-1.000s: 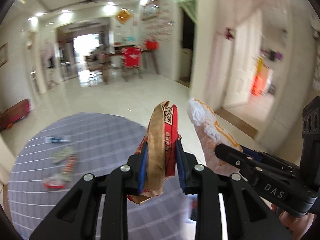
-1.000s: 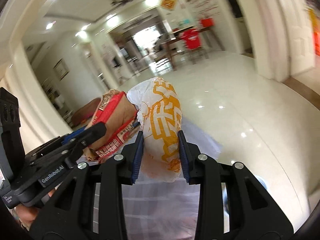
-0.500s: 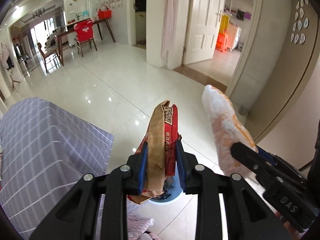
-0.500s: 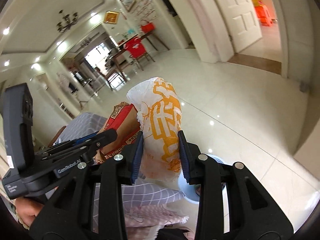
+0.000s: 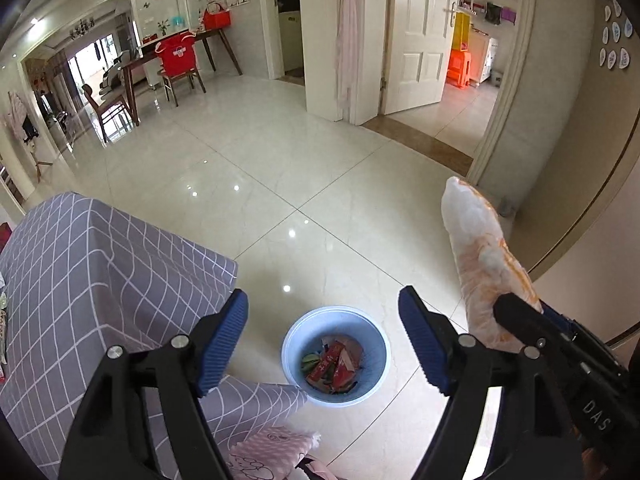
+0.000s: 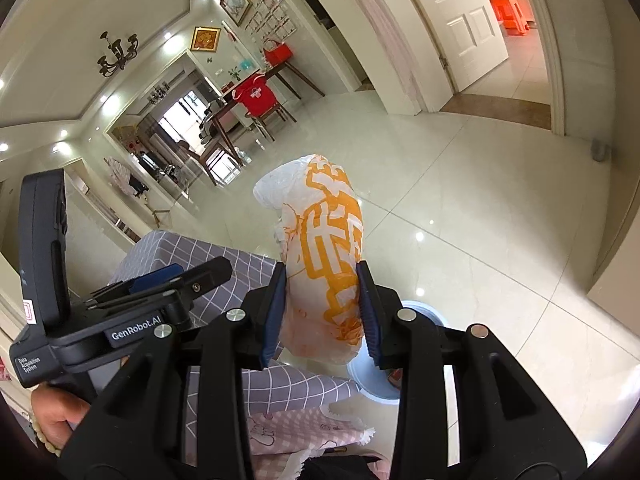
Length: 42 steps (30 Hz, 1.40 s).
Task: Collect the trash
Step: 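Carry both bags over the blue basin and open both tools to drop them, then grasp the red-white candy wrapper with the left tool while the right tool grasps the red-patterned snack stick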
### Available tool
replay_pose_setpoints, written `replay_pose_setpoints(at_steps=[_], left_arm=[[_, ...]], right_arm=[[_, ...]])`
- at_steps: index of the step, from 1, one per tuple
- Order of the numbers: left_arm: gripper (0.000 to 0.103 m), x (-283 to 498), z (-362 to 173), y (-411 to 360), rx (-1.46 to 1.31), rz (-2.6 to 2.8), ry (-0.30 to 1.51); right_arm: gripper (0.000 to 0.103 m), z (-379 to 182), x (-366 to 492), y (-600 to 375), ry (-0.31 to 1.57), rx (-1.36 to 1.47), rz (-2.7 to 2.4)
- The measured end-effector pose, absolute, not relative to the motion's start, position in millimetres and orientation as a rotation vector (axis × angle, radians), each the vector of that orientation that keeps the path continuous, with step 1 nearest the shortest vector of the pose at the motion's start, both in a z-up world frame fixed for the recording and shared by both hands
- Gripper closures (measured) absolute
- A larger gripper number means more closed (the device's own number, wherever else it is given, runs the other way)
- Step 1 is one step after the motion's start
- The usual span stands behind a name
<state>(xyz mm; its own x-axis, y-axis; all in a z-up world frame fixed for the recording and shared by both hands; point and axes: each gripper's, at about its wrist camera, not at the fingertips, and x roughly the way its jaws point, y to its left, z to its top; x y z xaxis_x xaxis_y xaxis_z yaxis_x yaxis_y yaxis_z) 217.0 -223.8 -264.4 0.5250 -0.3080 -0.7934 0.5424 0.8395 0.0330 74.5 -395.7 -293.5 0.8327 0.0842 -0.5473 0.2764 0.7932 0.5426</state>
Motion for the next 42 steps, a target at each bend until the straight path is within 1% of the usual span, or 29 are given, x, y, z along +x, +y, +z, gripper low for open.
replay_pose_setpoints(at_steps=[13,18,20,21,22,23,30,38,42], left_arm=[[0.027,218.8,-252.9,-209.1,0.286,-0.502,0.869],[0.027,218.6,-247.5,-201.9,0.279,-0.481,0.855],[0.027,220.2,-244.5,-195.8,0.272,-0.469,0.849],[0.027,221.0,-242.4,-193.1,0.267,-0.464,0.846],[0.027,221.7,-240.7,-190.1,0.262,-0.458,0.843],[0.027,222.6,-238.6,-186.5,0.257,-0.451,0.840],[0.027,225.4,-228.6,-166.8,0.240,-0.433,0.833],[0.027,218.5,-220.7,-147.0,0.218,-0.436,0.818],[0.027,214.6,-213.3,-124.8,0.208,-0.425,0.806]], right_arm=[[0.068,-290.2,91.0,-390.1,0.604,0.647,-0.089],[0.067,-292.6,99.4,-388.0,0.602,0.637,-0.079],[0.058,-292.0,103.0,-386.3,0.592,0.634,-0.074],[0.051,-291.7,105.1,-385.6,0.572,0.627,-0.078],[0.034,-292.9,106.9,-385.5,0.564,0.622,-0.086],[0.030,-295.3,109.2,-385.9,0.565,0.622,-0.097],[0.030,-297.4,112.6,-381.8,0.595,0.642,-0.079],[0.030,-280.1,111.0,-363.4,0.599,0.614,-0.039],[0.030,-268.4,112.8,-348.5,0.597,0.594,-0.012]])
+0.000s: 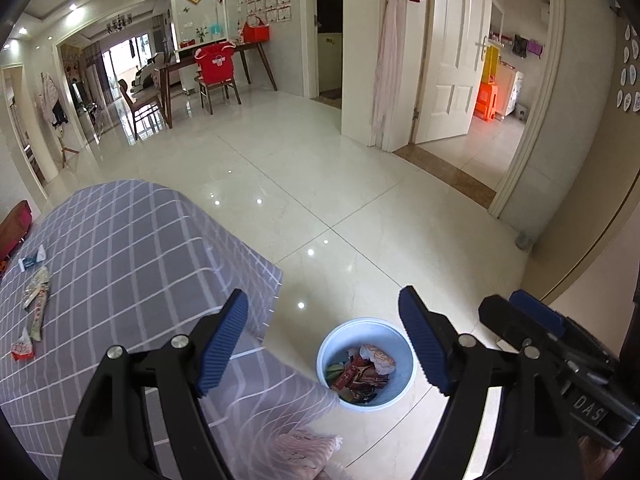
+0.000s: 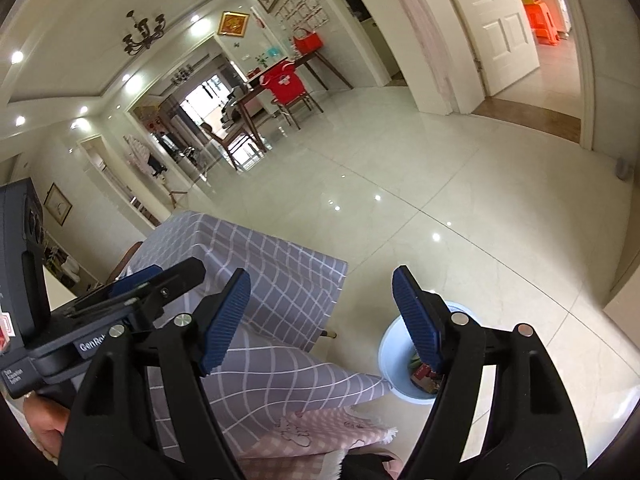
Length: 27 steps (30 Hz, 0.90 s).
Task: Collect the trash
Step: 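Grasp the red-white candy wrapper with the left tool while the right tool grasps the red-patterned snack stick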
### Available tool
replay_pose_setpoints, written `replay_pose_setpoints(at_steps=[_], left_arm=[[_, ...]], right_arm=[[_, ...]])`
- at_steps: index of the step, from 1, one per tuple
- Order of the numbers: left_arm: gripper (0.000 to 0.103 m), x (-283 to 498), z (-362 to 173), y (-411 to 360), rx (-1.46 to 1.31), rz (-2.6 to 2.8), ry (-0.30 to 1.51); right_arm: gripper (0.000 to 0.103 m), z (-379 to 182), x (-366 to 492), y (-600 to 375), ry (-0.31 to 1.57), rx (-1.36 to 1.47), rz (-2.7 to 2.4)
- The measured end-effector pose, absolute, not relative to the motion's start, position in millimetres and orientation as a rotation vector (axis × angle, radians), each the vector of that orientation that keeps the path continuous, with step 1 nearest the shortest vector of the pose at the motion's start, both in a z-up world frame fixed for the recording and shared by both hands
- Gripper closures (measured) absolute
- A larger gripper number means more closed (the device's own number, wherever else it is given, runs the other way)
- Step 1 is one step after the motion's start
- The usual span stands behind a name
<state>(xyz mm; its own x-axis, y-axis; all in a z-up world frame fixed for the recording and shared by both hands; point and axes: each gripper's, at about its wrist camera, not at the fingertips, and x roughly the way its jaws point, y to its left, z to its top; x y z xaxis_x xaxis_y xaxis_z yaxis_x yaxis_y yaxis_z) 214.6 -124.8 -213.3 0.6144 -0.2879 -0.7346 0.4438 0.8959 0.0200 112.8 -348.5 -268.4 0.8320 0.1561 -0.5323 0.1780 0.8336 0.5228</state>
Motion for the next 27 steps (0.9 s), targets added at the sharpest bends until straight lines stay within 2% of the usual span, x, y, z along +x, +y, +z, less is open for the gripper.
replay_pose_setpoints(at_steps=[7,15,22,27], left_arm=[[0.027,211.3,-196.0,-62.2,0.229,-0.359,0.760],[0.027,226.0,-178.9,69.5,0.145,-0.164,0.749],[0.027,233.6,-193.2,169.1,0.214,-0.066,0.787],[0.027,244.9,-211.1,209.9,0.208,-0.077,0.834]], right_arm=[[0.030,-242.9,127.8,-292.9,0.600,0.528,0.076],[0.030,-217.8,162.3,-200.8,0.634,0.416,0.226],[0.030,-216.2,202.7,-103.4,0.726,0.285,0.356],[0.030,-224.0,226.5,-46.0,0.781,0.220,0.406]])
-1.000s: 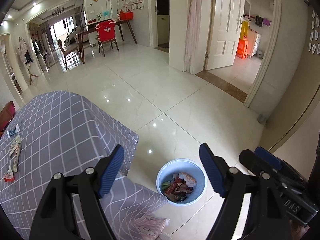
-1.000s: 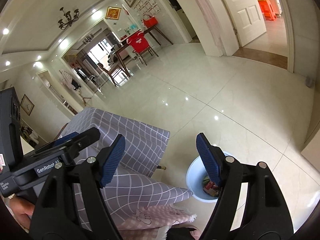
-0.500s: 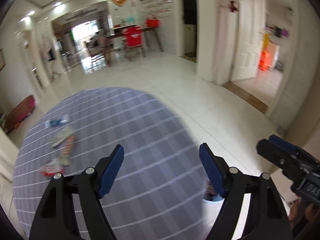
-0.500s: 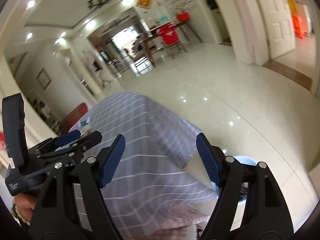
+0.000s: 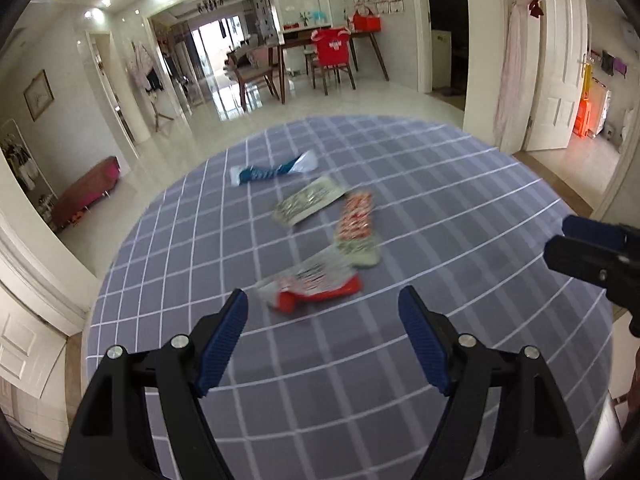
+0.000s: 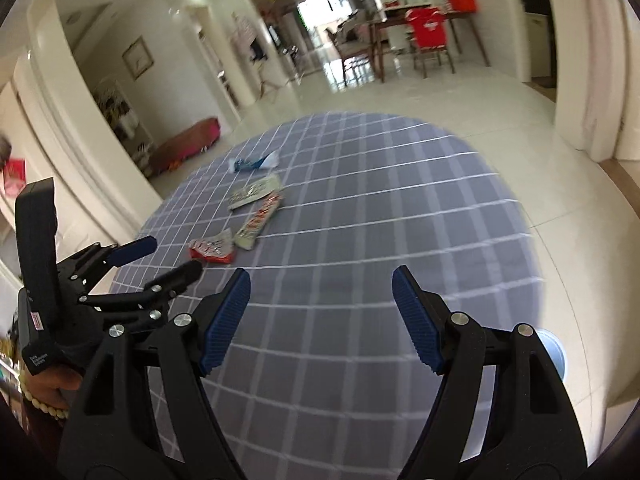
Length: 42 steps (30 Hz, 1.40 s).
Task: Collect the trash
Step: 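Grasp the red-white candy wrapper with the left tool while the right tool grasps the red-patterned snack stick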
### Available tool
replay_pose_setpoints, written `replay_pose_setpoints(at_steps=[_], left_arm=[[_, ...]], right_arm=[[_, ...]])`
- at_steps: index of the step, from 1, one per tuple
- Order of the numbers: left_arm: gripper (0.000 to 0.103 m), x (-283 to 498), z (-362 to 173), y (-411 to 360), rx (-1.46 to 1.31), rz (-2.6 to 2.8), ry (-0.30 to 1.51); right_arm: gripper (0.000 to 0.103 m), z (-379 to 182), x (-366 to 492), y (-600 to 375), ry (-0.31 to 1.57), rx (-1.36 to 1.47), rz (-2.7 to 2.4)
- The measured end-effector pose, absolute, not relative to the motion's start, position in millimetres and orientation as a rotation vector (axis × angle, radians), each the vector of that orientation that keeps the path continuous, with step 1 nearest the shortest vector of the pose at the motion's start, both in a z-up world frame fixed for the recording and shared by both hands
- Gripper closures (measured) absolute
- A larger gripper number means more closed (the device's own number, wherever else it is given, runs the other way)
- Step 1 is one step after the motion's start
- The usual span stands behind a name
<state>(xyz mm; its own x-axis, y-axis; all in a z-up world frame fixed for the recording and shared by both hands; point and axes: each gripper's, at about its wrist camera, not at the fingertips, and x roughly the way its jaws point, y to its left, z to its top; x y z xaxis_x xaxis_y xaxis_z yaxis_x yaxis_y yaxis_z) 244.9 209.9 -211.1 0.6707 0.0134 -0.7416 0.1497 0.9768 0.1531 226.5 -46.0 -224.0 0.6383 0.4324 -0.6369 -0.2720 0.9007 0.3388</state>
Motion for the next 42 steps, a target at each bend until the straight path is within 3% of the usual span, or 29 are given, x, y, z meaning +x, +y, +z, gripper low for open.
replay_pose_setpoints(at_steps=[6,10,14,16,19,31,36,37,40,42], left_arm=[[0.027,260.6,-231.7,222.7,0.261,-0.122,0.848],[0.049,273.2,-238.9,217.4,0.308,-0.200,0.831],[0.050,274.9,-240.8,216.9,0.345,-0.263,0.811],[0.065,278.2,-241.4,221.1,0.309,-0.284,0.828],[0.071,279.6,-241.2,225.0,0.281,-0.294,0.830],[0.082,289.0,-234.1,267.1,0.031,-0.078,0.831],[0.082,286.5,-228.6,281.7,-0.027,-0.009,0.797],[0.082,286.6,-228.1,281.4,-0.027,-0.002,0.799],[0.082,287.5,-225.0,278.8,-0.025,0.021,0.804],[0.082,286.0,-219.9,273.9,-0.026,0.021,0.797]], right_arm=[[0.030,-231.2,256.6,-2.5,0.821,0.175,0.428],[0.030,-237.6,271.4,9.8,0.844,0.169,0.428],[0.030,-239.8,285.0,20.2,0.855,0.158,0.429],[0.030,-241.5,290.8,24.7,0.860,0.157,0.430],[0.030,-243.1,298.3,30.5,0.869,0.165,0.435],[0.031,-253.2,316.7,61.2,0.903,0.101,0.434],[0.041,-255.1,326.9,78.5,0.906,0.027,0.417],[0.046,-255.7,329.9,81.5,0.909,0.009,0.405],[0.080,-256.7,334.1,88.8,0.900,-0.065,0.378],[0.088,-256.8,335.4,87.2,0.902,-0.067,0.399]])
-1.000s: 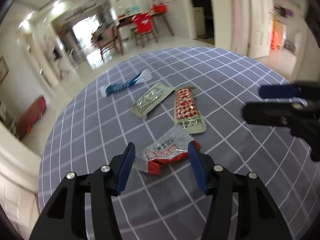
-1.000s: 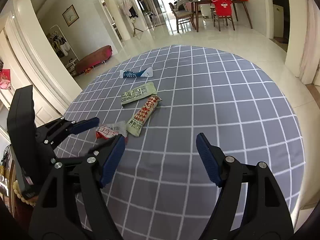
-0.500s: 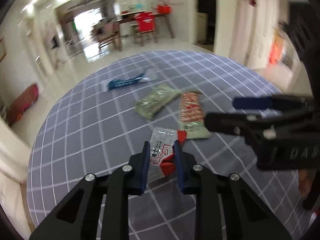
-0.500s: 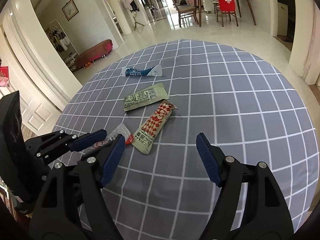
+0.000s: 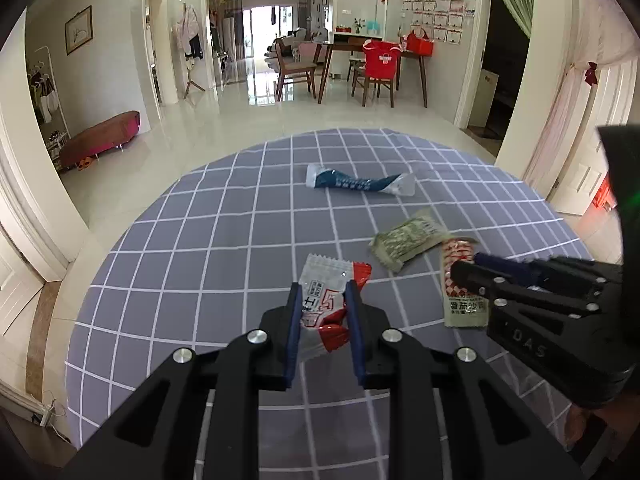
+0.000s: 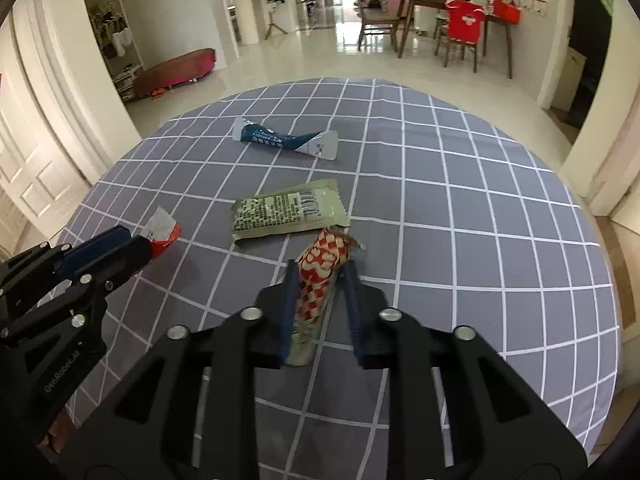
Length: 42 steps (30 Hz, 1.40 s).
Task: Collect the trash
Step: 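Grasp the red-white candy wrapper with the left tool while the right tool grasps the red-patterned snack stick, then carry wrapper and snack stick over the blue basin and open both tools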
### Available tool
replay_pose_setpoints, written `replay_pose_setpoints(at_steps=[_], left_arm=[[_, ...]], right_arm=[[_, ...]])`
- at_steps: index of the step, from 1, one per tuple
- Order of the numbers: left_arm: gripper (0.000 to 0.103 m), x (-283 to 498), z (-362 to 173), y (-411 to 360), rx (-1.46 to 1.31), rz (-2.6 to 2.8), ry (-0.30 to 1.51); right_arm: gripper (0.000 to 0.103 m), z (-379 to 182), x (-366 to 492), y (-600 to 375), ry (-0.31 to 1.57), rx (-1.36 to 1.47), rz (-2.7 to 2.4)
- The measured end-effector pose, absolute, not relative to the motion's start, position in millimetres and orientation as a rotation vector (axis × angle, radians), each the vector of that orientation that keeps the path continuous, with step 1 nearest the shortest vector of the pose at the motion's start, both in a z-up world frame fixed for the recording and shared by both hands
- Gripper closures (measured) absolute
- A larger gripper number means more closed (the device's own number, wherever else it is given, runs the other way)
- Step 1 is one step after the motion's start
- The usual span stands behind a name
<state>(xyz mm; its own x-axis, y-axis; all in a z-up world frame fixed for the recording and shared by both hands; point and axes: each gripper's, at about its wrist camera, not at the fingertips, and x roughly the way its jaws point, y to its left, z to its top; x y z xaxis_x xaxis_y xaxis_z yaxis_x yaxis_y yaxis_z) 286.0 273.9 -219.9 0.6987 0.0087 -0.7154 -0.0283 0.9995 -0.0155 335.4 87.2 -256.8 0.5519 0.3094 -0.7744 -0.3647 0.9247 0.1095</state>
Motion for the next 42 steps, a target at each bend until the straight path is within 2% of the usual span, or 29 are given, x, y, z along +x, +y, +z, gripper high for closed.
replay_pose_setpoints(at_steps=[1,4,10,21,33,42], left_arm=[[0.082,285.1,-217.5,271.9,-0.025,0.018,0.795],[0.082,281.1,-207.4,262.9,-0.021,0.007,0.778],[0.082,269.4,-187.4,226.6,-0.012,-0.044,0.754],[0.082,250.1,-165.3,103.1,0.035,-0.240,0.732],[0.082,238.5,-192.1,-74.4,0.157,-0.495,0.793],[0.082,237.9,-218.8,-162.6,0.219,-0.599,0.854]], right_arm=[[0.093,-255.6,333.7,84.7,0.897,-0.068,0.411],[0.096,-250.7,324.0,70.3,0.882,-0.036,0.446],[0.096,-236.0,301.8,21.0,0.852,0.084,0.483],[0.097,-197.3,236.8,-118.2,0.724,0.265,0.405],[0.096,-212.6,168.0,-292.4,0.659,0.422,0.160],[0.096,-236.2,140.4,-358.3,0.654,0.492,0.031]])
